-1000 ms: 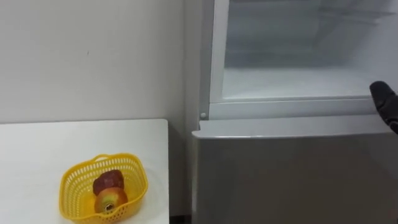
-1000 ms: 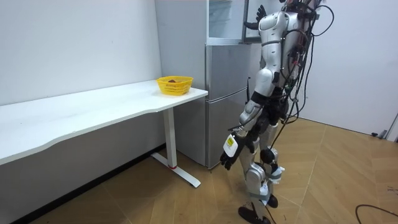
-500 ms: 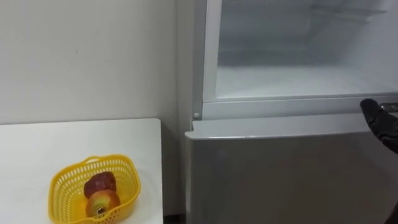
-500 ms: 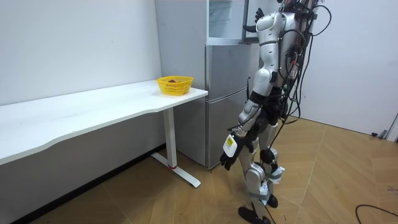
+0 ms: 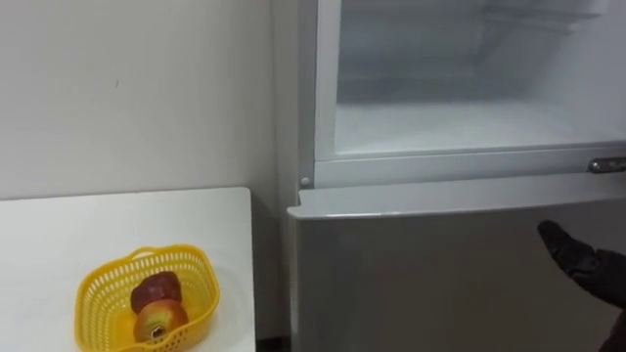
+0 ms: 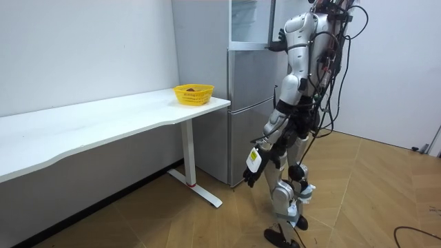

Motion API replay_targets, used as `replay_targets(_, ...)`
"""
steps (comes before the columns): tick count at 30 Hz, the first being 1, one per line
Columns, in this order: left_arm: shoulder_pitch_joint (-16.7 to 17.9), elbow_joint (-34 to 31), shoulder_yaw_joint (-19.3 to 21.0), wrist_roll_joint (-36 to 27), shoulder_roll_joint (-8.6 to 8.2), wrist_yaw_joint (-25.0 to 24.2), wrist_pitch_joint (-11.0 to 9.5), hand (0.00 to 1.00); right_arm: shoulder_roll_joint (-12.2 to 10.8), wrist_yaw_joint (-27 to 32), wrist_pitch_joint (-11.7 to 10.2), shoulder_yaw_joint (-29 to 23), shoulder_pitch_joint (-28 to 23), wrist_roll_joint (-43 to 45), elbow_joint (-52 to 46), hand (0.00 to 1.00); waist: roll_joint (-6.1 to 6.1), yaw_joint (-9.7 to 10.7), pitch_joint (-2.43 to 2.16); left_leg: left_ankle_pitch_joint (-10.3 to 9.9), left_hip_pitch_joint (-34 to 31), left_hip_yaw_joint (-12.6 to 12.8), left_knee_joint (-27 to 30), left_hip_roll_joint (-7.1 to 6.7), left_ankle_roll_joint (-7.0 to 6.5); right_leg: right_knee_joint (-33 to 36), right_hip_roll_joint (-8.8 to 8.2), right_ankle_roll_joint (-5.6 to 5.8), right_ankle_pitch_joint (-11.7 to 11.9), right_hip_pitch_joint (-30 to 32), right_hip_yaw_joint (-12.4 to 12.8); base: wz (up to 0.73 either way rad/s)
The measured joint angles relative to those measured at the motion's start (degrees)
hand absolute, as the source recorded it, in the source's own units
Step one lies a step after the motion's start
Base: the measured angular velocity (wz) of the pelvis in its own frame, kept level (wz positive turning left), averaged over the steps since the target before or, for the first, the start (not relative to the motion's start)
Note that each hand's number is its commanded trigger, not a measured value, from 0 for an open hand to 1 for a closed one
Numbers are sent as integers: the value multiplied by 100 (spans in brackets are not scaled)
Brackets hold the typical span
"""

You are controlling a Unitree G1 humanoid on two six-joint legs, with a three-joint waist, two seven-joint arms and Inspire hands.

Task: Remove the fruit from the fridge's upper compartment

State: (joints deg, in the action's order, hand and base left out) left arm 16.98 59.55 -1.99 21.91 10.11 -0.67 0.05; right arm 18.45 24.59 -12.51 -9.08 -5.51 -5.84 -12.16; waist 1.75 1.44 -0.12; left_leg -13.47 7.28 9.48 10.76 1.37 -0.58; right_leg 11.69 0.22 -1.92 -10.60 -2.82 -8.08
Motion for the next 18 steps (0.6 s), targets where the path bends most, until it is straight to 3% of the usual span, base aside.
replay_targets(6,-59,4,20,0,12,-22,0,0,-35,-250,138,123,-267,-326,282,0,-5,-7,-2,0,-10,-1,-5,1,0,10,0,0,2,-1,0,0)
replay_targets(13,-115,-4,22,5,29,-116,27,0,-57,-435,139,123,-265,-342,544,0,36,-8,-13,0,-3,4,-4,2,0,3,5,-2,4,-8,9,0)
replay_targets(18,-119,-16,30,6,33,-164,97,0,-301,-738,256,130,-270,-460,966,0,49,-19,-10,0,-9,8,-3,1,0,-4,2,-2,4,2,14,0)
